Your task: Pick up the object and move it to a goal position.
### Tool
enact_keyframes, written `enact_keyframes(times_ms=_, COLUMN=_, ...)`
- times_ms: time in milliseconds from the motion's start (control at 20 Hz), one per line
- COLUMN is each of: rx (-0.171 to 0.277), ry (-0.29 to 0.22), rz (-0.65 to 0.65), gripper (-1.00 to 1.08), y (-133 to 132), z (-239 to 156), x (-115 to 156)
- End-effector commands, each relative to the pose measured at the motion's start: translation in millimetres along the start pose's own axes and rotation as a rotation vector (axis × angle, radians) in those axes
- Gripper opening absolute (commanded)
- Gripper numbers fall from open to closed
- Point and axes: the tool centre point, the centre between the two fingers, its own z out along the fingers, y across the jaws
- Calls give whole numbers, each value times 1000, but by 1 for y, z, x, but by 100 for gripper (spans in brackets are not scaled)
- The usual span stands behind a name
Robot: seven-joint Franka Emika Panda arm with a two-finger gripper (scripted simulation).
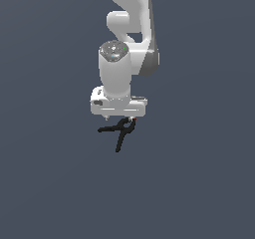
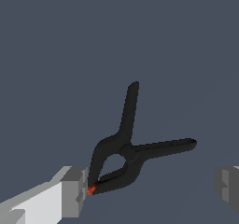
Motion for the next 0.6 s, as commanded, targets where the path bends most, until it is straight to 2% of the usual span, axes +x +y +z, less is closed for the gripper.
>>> enact_keyframes(times_ms=0, rx=0, ry=0, rz=0, gripper=108, y=0, z=0, x=0)
enact_keyframes(times_ms=550, rx=7, ry=-9, rz=-9, gripper=108, y=-3, z=-1, x=-2)
